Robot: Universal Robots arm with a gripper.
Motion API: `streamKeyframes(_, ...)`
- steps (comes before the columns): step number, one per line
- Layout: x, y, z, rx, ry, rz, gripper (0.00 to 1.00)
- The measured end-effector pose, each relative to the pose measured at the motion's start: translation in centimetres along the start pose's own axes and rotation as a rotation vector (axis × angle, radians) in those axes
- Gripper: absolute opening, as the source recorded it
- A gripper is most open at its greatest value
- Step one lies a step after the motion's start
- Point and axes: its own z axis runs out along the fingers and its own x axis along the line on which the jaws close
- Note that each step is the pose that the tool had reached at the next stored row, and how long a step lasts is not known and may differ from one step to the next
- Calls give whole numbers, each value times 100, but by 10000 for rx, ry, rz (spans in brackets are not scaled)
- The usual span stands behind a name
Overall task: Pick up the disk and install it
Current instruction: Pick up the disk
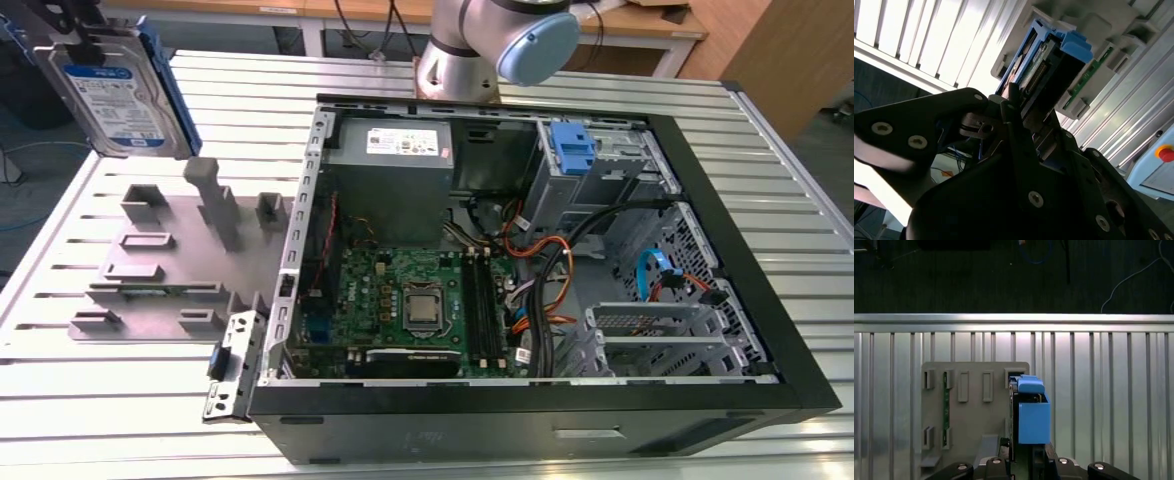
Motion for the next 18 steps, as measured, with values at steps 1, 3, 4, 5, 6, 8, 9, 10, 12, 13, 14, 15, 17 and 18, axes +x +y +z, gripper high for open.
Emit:
streamKeyframes(1, 0, 1, -8, 6, -1, 0, 35)
streamKeyframes(3, 0, 1, -9, 10, -2, 0, 35)
streamKeyframes(4, 0, 1, -10, 10, -1, 0, 35)
streamKeyframes(5, 0, 1, -12, 8, 0, 0, 35)
streamKeyframes(6, 0, 1, -13, 7, 1, 0, 35)
streamKeyframes(8, -1, 1, -13, 8, 0, 1, 35)
streamKeyframes(9, -1, 1, -17, 6, 2, 0, 35)
streamKeyframes(10, -1, 1, -30, 4, 2, 0, 35)
streamKeyframes(12, -3, 2, -72, 7, 1, 0, 35)
streamKeyframes(13, -4, 2, -103, 7, 1, 0, 35)
streamKeyframes(14, -6, 2, -135, 8, 1, 0, 35)
streamKeyframes(15, -7, 2, -167, 9, 0, 0, 35)
streamKeyframes(17, -10, 3, -241, 8, 1, 1, 35)
streamKeyframes(18, -12, 3, -280, 10, 0, 1, 35)
